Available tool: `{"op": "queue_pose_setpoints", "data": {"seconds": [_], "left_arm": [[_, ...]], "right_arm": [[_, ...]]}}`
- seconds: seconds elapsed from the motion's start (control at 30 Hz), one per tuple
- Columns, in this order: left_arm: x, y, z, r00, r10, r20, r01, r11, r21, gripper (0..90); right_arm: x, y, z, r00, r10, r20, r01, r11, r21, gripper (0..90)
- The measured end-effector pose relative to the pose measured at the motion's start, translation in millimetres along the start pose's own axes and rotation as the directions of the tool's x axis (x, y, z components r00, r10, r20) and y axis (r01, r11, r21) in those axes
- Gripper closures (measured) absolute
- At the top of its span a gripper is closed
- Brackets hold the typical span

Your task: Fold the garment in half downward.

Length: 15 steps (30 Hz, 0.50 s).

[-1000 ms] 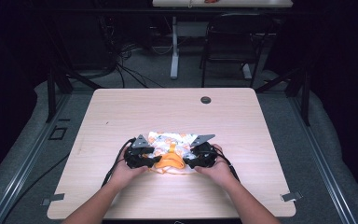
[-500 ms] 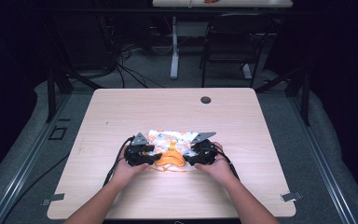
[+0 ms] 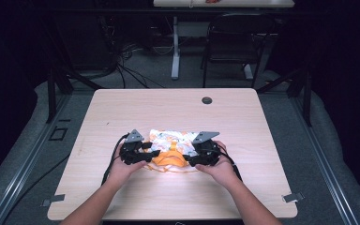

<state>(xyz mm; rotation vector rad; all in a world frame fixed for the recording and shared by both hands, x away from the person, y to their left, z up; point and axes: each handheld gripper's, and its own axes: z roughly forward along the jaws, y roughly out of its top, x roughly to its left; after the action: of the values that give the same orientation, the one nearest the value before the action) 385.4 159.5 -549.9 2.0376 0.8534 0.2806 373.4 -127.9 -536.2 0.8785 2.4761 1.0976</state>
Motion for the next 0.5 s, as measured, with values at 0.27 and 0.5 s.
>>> {"op": "queue_pose_setpoints", "data": {"seconds": [0.27,0.5], "left_arm": [[-11.6,-3.3,-18.8,0.9994,0.027,0.021,-0.027,0.9995,0.013,45.1],[-17.8,-13.8,-28.9,0.9991,0.029,0.029,-0.03,0.9994,0.017,44.8]], "right_arm": [[9.1,-4.7,-14.8,0.9995,-0.028,0.014,0.028,0.999,0.021,34.7],[14.5,-12.3,-27.4,1.0,-0.008,0.004,0.008,1.0,0.016,34.5]]}}
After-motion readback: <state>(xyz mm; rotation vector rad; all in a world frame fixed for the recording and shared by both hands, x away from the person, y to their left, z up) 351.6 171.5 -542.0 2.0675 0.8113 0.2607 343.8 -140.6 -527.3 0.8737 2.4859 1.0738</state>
